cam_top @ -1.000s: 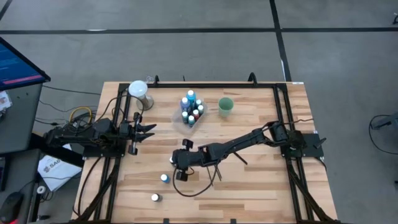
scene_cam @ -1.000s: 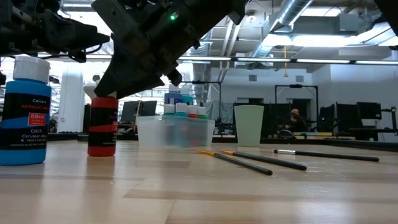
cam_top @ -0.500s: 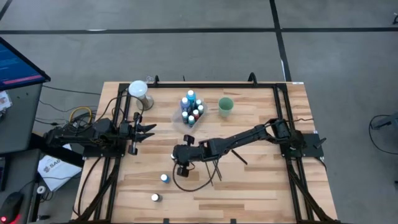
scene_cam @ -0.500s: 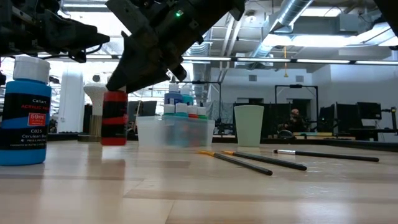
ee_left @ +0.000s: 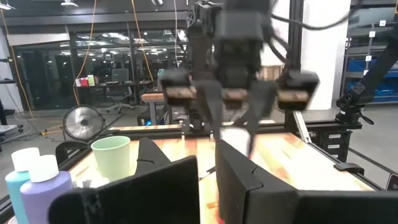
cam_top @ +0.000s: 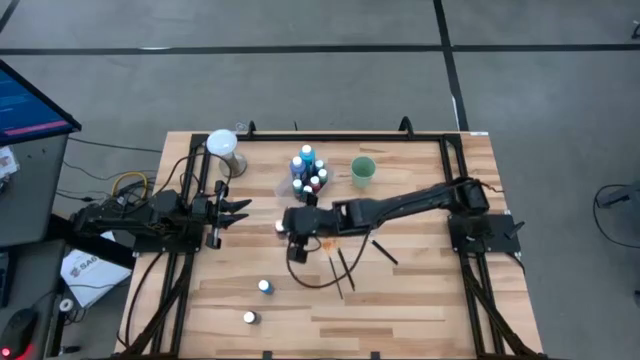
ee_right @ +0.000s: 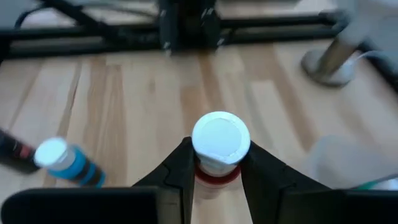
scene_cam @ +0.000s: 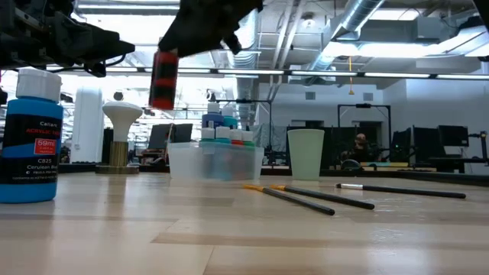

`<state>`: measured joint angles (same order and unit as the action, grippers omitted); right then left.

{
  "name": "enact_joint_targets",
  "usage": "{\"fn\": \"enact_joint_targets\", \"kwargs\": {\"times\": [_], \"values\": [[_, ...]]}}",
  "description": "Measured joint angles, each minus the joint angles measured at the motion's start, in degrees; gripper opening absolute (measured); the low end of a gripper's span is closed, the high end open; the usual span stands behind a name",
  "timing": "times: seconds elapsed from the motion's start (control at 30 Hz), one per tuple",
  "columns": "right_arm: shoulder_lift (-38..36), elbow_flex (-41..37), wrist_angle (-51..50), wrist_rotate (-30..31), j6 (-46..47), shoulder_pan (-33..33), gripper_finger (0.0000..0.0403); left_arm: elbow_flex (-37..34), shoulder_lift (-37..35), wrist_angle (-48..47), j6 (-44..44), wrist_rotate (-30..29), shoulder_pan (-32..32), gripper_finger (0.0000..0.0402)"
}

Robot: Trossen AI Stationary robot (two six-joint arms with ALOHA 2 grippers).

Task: Pick & Place Paint Supplies
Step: Put the small red paint bottle into the transparent bin

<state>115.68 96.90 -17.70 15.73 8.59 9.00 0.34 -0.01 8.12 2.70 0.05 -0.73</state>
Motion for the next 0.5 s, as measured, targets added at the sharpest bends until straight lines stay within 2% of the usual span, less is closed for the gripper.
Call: {"fn": "enact_joint_targets", "kwargs": {"times": [0.2, 0.5], "values": [[-3.6, 0.0, 0.1, 4.0, -0.2, -1.6, 0.0093, 0.0, 0.0, 0.0, 0.0, 0.0, 0.0, 0.0001], [-4.9, 0.1, 0.1, 5.4, -0.9, -4.9, 0.0093, 0.0, 0.0, 0.0, 0.0, 0.0, 0.0, 0.0001]]}}
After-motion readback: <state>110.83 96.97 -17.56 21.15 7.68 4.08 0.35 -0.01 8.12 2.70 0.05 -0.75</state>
